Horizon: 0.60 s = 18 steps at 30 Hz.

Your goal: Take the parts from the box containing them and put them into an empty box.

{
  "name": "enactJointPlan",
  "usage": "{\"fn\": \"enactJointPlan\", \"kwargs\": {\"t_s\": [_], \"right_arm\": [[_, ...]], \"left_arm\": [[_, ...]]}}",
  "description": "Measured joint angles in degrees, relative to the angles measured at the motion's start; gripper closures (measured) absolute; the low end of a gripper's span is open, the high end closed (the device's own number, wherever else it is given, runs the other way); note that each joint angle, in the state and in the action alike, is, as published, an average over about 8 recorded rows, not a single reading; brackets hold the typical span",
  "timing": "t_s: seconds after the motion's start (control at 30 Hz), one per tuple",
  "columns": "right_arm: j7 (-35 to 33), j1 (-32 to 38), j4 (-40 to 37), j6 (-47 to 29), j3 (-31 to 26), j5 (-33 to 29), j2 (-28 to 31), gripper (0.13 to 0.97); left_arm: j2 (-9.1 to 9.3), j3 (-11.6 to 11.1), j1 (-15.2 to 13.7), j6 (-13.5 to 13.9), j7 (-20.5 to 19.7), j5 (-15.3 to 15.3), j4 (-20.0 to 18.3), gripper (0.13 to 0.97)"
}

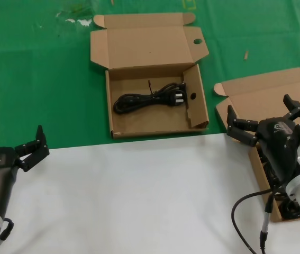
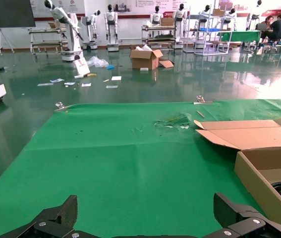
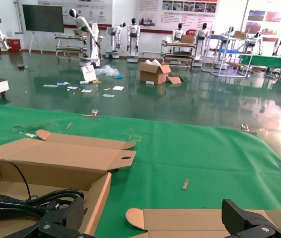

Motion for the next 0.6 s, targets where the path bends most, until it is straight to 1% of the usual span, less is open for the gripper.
{"fn": "enactJointPlan", "kwargs": {"t_s": [0.6], "right_arm": [[0.0,0.0,0.0,0.0,0.0,0.0,0.0,0.129]], "left_arm": [[0.0,0.0,0.0,0.0,0.0,0.0,0.0,0.132]]}}
